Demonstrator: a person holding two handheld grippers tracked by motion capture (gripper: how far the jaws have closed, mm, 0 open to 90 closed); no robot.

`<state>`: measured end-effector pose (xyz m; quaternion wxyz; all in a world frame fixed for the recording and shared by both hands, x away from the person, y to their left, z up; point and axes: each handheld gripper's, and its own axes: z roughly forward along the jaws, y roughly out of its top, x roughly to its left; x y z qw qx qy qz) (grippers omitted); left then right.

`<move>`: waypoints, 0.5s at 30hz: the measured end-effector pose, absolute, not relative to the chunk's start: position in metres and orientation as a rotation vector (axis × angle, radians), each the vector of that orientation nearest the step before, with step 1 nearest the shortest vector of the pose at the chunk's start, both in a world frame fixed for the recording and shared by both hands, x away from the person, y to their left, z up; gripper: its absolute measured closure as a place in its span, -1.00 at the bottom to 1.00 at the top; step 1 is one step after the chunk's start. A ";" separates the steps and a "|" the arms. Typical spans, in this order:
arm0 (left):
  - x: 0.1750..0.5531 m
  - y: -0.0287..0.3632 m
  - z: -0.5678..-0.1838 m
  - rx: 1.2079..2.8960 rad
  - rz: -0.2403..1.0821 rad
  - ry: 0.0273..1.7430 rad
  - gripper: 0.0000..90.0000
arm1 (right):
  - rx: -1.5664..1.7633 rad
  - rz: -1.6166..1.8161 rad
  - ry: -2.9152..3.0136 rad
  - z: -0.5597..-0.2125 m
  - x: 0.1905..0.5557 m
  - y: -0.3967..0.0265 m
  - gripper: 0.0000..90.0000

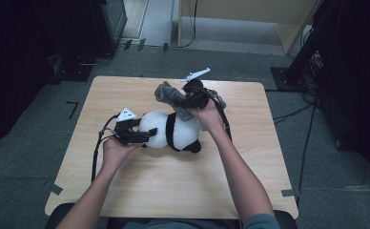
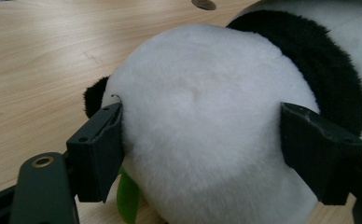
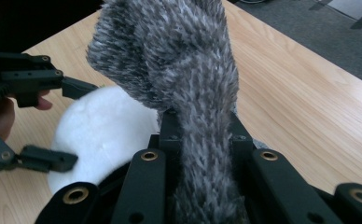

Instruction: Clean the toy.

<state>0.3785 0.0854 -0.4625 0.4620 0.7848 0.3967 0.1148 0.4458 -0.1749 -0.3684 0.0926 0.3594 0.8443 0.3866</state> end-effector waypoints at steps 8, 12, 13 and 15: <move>0.378 0.085 -0.462 1.932 0.276 0.978 -0.58 | 1.026 1.133 2.551 -0.370 0.455 -0.144 0.68; 0.378 0.085 -0.462 1.933 0.272 0.980 -0.56 | 0.994 1.138 2.575 -0.370 0.459 -0.127 0.68; 0.378 0.085 -0.462 1.933 0.271 0.979 -0.56 | 0.988 1.135 2.587 -0.370 0.460 -0.123 0.68; 0.378 0.085 -0.461 1.929 0.270 0.982 -0.55 | 0.971 1.143 2.614 -0.372 0.462 -0.115 0.68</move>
